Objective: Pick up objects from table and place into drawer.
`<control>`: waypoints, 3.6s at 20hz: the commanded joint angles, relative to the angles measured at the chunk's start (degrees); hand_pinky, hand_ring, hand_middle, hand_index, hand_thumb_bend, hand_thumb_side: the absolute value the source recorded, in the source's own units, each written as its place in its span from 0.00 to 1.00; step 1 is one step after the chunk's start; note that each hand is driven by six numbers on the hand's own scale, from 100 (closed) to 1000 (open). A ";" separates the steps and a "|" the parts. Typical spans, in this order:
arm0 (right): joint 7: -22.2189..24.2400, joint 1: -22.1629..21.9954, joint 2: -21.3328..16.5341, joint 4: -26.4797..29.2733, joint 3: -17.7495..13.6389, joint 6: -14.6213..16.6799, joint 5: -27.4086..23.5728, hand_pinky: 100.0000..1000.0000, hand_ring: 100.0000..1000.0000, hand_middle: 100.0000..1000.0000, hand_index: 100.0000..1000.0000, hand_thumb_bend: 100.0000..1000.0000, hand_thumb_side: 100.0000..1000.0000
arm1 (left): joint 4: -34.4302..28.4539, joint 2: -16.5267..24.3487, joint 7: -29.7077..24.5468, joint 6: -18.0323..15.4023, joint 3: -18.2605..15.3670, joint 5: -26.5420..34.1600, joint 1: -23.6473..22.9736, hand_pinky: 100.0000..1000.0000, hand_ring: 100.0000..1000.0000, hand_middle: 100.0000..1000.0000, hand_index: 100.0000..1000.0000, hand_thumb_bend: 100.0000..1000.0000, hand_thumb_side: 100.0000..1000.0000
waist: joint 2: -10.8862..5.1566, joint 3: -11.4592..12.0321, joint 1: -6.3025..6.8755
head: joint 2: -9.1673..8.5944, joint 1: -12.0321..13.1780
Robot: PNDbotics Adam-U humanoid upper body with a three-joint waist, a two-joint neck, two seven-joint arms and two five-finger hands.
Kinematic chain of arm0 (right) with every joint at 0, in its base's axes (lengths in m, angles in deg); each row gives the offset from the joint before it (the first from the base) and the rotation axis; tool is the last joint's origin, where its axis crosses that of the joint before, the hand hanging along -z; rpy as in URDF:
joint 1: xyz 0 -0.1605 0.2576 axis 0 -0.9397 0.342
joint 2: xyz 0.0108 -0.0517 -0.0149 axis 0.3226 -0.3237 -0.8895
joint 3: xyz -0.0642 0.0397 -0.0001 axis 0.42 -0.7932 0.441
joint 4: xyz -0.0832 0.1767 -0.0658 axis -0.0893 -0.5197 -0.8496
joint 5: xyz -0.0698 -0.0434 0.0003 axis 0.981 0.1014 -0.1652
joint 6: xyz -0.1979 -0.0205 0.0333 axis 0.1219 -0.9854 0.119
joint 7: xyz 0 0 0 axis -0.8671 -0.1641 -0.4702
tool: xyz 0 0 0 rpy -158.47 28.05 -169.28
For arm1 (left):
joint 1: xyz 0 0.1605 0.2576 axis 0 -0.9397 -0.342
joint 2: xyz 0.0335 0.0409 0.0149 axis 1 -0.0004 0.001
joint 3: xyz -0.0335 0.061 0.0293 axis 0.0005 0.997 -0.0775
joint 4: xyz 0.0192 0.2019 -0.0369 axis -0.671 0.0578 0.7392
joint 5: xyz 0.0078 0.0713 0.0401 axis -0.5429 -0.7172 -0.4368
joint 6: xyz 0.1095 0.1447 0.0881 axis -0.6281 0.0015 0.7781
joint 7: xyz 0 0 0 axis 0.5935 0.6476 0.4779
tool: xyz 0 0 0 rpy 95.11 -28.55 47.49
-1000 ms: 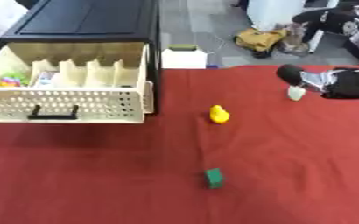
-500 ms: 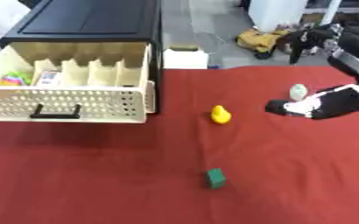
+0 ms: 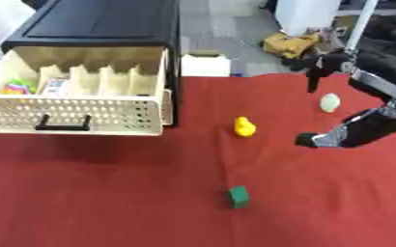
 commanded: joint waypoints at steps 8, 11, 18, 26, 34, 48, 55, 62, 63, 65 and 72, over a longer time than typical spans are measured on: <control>6.38 2.35 -1.81 0.94 2.94 -0.16 -2.11 0.74 0.79 0.52 0.87 0.52 0.09 | -0.70 0.29 -0.51 0.27 -0.12 0.36 0.17 0.00 0.00 0.00 0.73 0.03 1.00 | -1.21 0.21 -0.15 | -0.02 -0.04; 7.74 2.88 -1.64 0.94 3.99 -0.44 -2.45 0.73 0.78 0.51 0.88 0.53 0.09 | -0.70 0.20 -0.55 0.35 -0.08 0.54 0.05 0.00 0.00 0.00 0.73 0.03 1.00 | -1.30 0.26 -0.22 | 0.12 -0.17; 9.88 4.32 -0.60 0.94 6.69 -3.55 -2.40 0.71 0.76 0.48 0.89 0.58 0.12 | -0.70 -0.04 -0.82 0.56 0.02 0.71 -0.27 0.00 0.00 0.00 0.71 0.02 1.00 | -1.41 0.53 -0.32 | 0.34 -0.50; 11.78 5.82 1.09 0.94 9.46 -8.89 0.38 0.70 0.75 0.48 0.86 0.62 0.16 | -0.70 -0.34 -1.04 0.80 0.03 0.99 -0.71 0.00 0.00 0.00 0.70 0.02 1.00 | -1.48 0.79 -0.45 | 0.67 -0.92; 12.73 7.25 3.72 0.94 12.26 -14.07 2.05 0.68 0.74 0.48 0.82 0.63 0.19 | -0.70 -0.57 -1.10 0.97 0.06 1.13 -0.81 0.00 0.00 0.00 0.69 0.02 1.00 | -1.65 0.88 -0.51 | 0.81 -1.10; 14.73 7.24 5.62 0.94 14.17 -16.06 1.94 0.66 0.74 0.62 0.82 0.59 0.15 | -0.70 -0.84 -1.41 1.13 0.01 1.27 -0.95 0.00 0.00 0.00 0.68 0.01 1.00 | -1.54 1.05 -0.43 | 0.85 -1.23; 14.78 6.53 5.84 0.94 14.28 -16.95 2.72 0.65 0.73 0.61 0.81 0.54 0.13 | -0.70 -0.96 -1.72 1.10 -0.01 1.41 -1.02 0.00 0.00 0.00 0.68 0.01 1.00 | -1.45 1.05 -0.33 | 0.75 -1.29; 14.68 6.66 6.00 0.94 15.06 -17.84 5.01 0.64 0.72 0.55 0.77 0.53 0.11 | -0.70 -1.08 -1.87 1.06 0.00 1.50 -1.07 0.00 0.00 0.00 0.68 0.00 1.00 | -1.50 1.01 -0.27 | 0.72 -1.52; 14.67 6.73 6.08 0.94 15.24 -17.85 5.52 0.64 0.72 0.55 0.77 0.52 0.11 | -0.70 -1.12 -1.88 1.06 -0.01 1.52 -1.07 0.00 0.00 0.00 0.68 0.00 1.00 | -1.51 1.02 -0.27 | 0.72 -1.55; 14.82 6.86 6.33 0.94 15.65 -17.88 6.38 0.64 0.72 0.54 0.77 0.52 0.10 | -0.70 -1.18 -1.92 1.05 -0.01 1.53 -1.07 0.00 0.00 0.00 0.68 0.00 1.00 | -1.53 1.08 -0.29 | 0.68 -1.59; 15.77 6.93 7.36 0.94 16.47 -18.39 7.49 0.64 0.72 0.54 0.77 0.51 0.07 | -0.70 -1.37 -1.96 1.13 -0.05 1.59 -1.20 0.00 0.00 0.00 0.68 0.00 1.00 | -1.47 1.28 -0.38 | 0.57 -1.69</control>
